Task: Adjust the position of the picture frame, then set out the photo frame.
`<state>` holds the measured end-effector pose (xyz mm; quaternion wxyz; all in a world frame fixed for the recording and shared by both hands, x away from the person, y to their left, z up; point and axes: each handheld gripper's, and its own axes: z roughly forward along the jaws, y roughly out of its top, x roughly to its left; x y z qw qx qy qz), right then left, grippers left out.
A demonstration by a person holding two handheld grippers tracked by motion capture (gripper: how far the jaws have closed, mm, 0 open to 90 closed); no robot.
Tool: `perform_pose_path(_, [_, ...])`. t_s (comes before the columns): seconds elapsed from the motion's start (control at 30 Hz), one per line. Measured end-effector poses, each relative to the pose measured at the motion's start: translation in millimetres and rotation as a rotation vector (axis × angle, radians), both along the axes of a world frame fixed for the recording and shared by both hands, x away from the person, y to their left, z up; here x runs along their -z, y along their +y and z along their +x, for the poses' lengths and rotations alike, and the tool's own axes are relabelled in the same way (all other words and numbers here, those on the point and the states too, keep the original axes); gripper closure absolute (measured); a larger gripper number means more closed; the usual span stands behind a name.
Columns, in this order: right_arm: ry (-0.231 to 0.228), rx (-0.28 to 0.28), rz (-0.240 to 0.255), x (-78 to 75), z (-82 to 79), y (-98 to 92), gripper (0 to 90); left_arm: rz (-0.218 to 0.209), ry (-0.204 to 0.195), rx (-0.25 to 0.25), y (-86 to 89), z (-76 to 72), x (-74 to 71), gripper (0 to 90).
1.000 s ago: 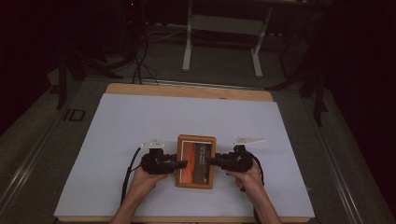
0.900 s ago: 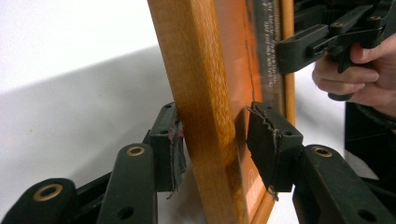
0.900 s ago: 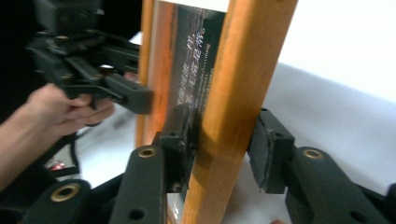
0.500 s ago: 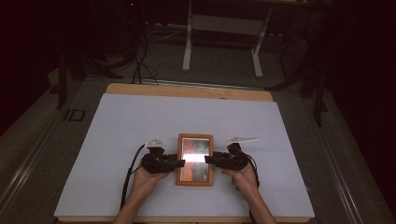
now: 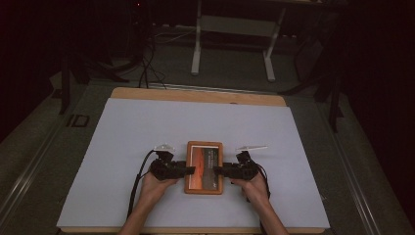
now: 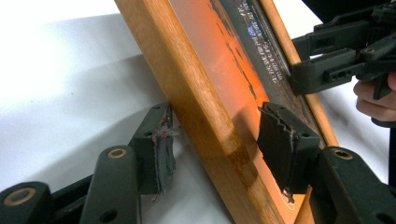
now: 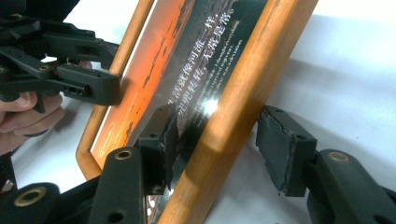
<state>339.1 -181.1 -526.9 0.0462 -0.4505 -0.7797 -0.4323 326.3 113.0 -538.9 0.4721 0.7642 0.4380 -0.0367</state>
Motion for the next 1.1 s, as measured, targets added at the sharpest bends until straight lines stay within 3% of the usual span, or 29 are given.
perform_pose_path(0.13, [0.009, -0.004, -0.007, -0.4, -1.1, 0.1, 48.9, -0.009, 0.006, 0.002, 0.9, 1.1, 0.5, 47.1])
perform_pose_path(0.33, [0.012, -0.021, -0.002, 0.5, -0.7, -2.4, 49.2, 0.012, -0.010, -0.001, 2.6, -1.0, -1.5, 46.3])
perform_pose_path(0.63, [-0.129, 0.018, -0.034, -23.8, -4.4, -24.0, 43.7, -0.008, -0.063, -0.086, 23.5, -9.0, -11.6, 44.1])
perform_pose_path(0.97, [-0.199, 0.027, -0.078, -32.0, -5.9, -27.3, 42.6, -0.012, -0.138, -0.129, 34.5, -20.7, -27.2, 44.2])
perform_pose_path(1.1, [-0.217, 0.025, -0.095, -34.0, -6.0, -26.4, 42.3, -0.022, -0.148, -0.135, 37.8, -23.3, -30.6, 44.0])
